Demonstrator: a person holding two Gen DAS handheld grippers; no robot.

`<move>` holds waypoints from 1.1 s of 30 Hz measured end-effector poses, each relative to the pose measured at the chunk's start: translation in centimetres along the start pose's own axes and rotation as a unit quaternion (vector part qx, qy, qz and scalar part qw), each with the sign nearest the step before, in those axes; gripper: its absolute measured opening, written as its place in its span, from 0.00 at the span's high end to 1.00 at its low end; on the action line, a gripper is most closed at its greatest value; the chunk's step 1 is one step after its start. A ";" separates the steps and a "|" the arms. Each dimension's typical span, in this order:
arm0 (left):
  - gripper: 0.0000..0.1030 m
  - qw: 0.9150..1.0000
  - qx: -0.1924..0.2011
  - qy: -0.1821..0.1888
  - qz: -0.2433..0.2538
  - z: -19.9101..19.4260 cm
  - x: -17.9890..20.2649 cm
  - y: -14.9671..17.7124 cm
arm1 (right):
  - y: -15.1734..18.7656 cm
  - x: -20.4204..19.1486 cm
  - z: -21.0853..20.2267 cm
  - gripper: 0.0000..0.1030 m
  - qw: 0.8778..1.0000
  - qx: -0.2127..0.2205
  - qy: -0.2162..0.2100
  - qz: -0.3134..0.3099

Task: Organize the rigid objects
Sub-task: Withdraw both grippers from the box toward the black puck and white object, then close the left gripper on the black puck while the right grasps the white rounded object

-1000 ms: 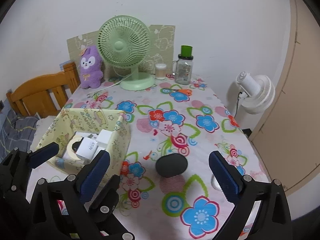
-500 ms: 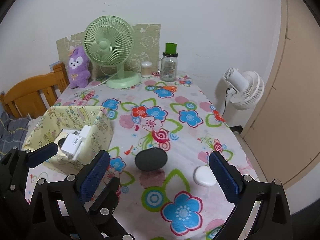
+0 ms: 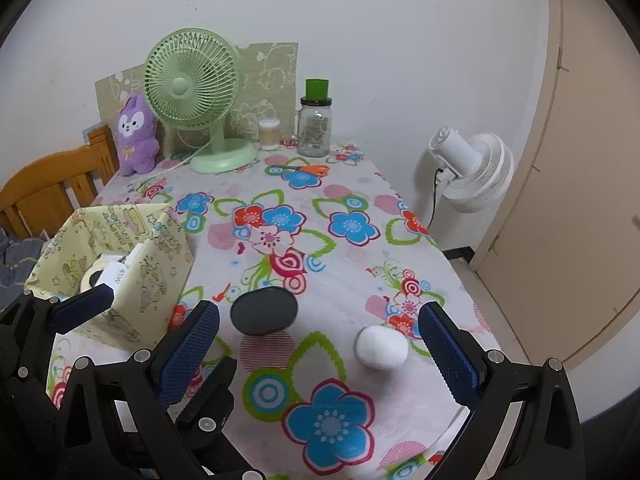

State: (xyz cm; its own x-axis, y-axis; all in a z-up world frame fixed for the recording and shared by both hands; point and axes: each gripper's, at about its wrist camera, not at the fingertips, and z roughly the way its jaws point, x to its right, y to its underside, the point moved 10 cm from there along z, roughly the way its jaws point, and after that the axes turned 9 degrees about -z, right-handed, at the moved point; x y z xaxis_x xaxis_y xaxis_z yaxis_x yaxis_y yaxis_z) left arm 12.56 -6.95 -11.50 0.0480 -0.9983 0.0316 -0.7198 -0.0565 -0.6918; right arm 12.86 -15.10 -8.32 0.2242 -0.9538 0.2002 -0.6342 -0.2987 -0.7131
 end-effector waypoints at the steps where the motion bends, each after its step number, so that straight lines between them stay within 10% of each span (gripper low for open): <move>1: 0.04 1.000 -0.002 0.000 0.001 0.3 0.2 0.1 | 0.1 0.2 0.2 0.02 1.000 0.000 0.002 0.000; 33: 0.04 0.999 -0.032 -0.003 -0.014 8.3 1.6 3.4 | 6.0 3.4 8.6 0.02 0.998 -0.059 -0.013 0.029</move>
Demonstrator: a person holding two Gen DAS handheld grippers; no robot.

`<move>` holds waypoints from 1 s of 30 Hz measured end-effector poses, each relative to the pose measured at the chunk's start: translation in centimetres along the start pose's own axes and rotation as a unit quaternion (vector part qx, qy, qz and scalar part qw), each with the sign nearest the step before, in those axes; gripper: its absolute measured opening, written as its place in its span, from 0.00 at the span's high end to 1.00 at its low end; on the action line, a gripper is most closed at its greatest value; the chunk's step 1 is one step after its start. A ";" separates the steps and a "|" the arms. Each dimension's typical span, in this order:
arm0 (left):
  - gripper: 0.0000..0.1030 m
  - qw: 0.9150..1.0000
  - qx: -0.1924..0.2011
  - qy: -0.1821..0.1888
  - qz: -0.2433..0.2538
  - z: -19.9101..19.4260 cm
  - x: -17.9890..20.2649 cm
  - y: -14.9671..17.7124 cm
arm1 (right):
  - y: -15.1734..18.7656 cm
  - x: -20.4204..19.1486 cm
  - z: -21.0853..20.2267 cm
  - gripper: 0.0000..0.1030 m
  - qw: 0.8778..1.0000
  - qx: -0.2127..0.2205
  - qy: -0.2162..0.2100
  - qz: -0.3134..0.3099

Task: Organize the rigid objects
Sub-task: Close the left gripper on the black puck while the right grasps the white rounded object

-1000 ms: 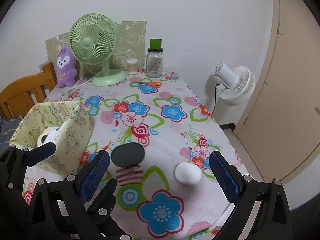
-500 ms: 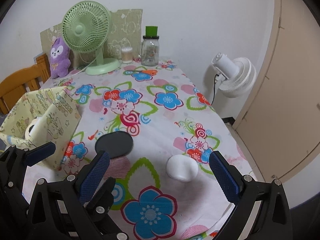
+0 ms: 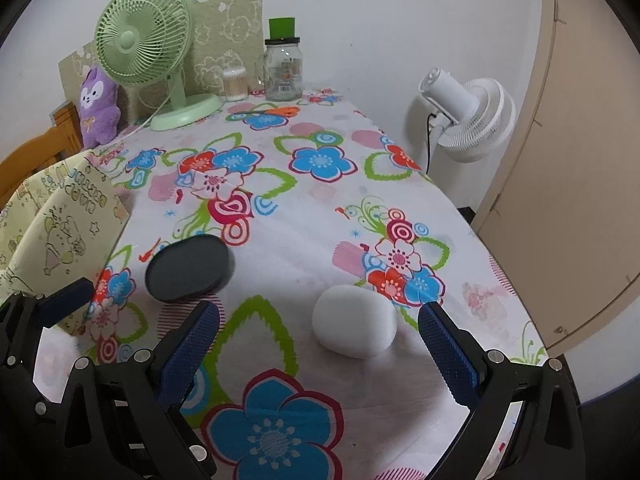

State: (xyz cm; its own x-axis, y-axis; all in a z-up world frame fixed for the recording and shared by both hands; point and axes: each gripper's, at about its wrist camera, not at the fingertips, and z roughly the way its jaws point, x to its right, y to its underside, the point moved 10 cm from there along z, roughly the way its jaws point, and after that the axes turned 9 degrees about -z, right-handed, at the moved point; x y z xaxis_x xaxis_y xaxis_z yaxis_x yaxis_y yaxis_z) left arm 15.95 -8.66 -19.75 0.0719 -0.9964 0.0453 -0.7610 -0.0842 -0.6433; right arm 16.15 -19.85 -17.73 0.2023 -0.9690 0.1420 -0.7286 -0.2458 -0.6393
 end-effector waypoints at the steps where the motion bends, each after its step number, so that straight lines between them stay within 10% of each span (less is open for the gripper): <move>1: 0.04 1.000 -0.002 0.001 0.000 0.2 0.2 0.0 | 0.1 0.2 0.3 0.02 1.000 -0.002 0.000 0.002; 13: 0.04 1.000 -0.026 0.000 0.002 2.7 1.0 0.3 | 1.0 1.9 3.1 0.04 0.999 -0.027 0.001 0.020; 23: 0.04 1.000 -0.017 -0.003 0.012 2.8 1.2 0.4 | 1.7 1.7 3.8 0.42 0.998 -0.048 0.003 0.032; 30: 0.04 1.000 -0.006 -0.010 0.010 2.9 0.7 0.0 | 1.5 1.9 4.0 0.43 0.999 -0.041 0.000 0.032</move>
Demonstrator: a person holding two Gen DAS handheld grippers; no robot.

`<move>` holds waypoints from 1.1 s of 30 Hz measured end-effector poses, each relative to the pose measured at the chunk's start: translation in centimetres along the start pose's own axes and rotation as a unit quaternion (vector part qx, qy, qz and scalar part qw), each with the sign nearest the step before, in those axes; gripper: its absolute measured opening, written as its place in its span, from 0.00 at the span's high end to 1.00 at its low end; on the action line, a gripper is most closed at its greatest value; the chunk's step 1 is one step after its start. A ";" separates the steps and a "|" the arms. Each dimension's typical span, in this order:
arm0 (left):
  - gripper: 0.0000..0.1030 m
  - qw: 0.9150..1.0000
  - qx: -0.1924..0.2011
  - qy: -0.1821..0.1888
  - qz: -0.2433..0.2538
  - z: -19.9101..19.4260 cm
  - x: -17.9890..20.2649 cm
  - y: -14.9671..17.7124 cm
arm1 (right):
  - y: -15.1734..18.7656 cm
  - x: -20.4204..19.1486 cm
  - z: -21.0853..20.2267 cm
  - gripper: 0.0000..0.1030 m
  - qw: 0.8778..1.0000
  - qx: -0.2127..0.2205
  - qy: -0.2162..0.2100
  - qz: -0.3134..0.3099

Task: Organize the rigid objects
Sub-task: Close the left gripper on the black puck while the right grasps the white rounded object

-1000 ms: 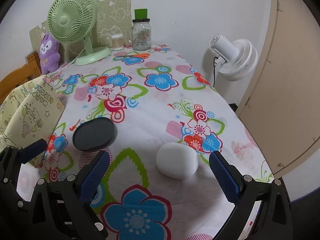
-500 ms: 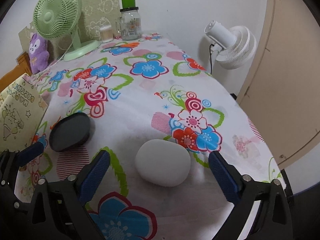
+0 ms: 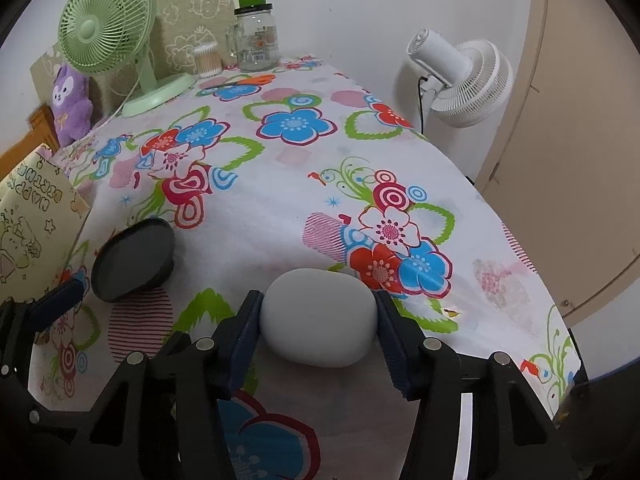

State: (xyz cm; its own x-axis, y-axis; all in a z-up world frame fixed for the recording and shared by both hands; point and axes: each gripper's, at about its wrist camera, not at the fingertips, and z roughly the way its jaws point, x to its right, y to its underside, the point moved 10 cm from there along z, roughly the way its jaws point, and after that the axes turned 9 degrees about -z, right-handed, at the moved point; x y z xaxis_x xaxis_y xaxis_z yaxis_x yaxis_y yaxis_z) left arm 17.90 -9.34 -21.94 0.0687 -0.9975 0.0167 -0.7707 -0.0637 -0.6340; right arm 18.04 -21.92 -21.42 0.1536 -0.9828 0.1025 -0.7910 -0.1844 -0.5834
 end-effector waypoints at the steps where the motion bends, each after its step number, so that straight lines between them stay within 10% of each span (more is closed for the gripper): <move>1: 0.04 1.000 -0.001 -0.001 -0.004 0.1 -0.2 -0.1 | -0.2 0.0 0.1 0.43 1.000 0.000 0.001 0.001; 19: 0.04 1.000 -0.015 -0.008 -0.016 2.0 0.4 -2.7 | -2.4 1.5 0.5 0.43 1.000 0.017 0.003 0.026; 26: 0.31 1.000 -0.023 0.016 -0.014 2.1 1.5 -2.7 | -2.3 1.9 0.7 0.43 0.999 0.013 -0.001 0.037; 33: 0.31 1.000 -0.004 -0.002 -0.005 1.0 1.9 -2.3 | -1.8 2.1 0.4 0.43 0.999 0.007 0.010 0.033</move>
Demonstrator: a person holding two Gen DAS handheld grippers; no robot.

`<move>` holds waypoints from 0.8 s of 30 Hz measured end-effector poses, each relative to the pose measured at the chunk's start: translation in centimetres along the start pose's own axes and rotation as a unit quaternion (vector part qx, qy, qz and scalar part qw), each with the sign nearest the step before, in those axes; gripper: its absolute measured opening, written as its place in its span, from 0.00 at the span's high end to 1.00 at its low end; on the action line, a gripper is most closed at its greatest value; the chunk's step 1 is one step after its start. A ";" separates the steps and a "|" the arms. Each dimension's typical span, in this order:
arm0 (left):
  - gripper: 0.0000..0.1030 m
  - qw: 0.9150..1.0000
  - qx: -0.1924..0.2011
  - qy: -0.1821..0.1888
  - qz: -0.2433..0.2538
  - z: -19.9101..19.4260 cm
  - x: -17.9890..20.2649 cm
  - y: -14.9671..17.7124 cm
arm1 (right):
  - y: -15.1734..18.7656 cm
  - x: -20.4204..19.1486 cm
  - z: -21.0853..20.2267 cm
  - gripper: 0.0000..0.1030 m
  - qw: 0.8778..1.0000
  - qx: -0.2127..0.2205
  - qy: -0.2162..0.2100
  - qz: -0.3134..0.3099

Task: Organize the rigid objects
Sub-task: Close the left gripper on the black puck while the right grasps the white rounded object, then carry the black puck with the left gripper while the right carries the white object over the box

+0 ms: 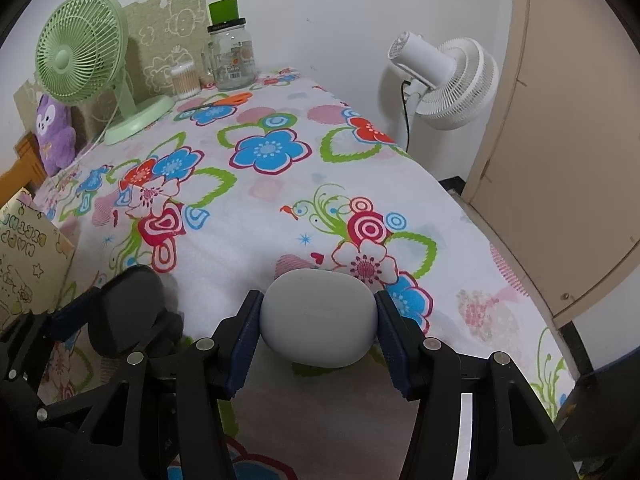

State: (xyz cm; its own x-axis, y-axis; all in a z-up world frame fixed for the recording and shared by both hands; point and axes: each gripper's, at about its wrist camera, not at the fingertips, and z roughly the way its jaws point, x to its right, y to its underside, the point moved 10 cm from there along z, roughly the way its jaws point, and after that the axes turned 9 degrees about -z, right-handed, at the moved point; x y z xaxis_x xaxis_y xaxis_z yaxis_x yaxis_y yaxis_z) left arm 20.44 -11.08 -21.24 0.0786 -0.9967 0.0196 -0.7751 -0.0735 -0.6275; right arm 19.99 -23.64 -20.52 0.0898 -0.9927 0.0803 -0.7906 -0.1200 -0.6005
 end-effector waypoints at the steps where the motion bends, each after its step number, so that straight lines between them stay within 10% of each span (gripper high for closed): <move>1: 0.31 1.000 0.003 0.003 0.002 -0.3 0.2 0.1 | 0.1 0.0 -0.1 0.43 1.000 -0.001 0.003 -0.001; 24: 0.31 0.999 0.031 0.028 -0.022 -6.9 -2.6 0.5 | -0.2 -3.0 -6.9 0.43 0.999 0.043 0.016 -0.015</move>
State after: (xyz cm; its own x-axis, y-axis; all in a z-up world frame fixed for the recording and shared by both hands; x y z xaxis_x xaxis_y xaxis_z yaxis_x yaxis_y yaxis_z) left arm 15.50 -8.81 -16.28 0.0748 -0.9930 0.0909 -0.7318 -0.1166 -0.6715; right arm 15.73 -20.60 -15.12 0.0931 -0.9879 0.1239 -0.7327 -0.1522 -0.6633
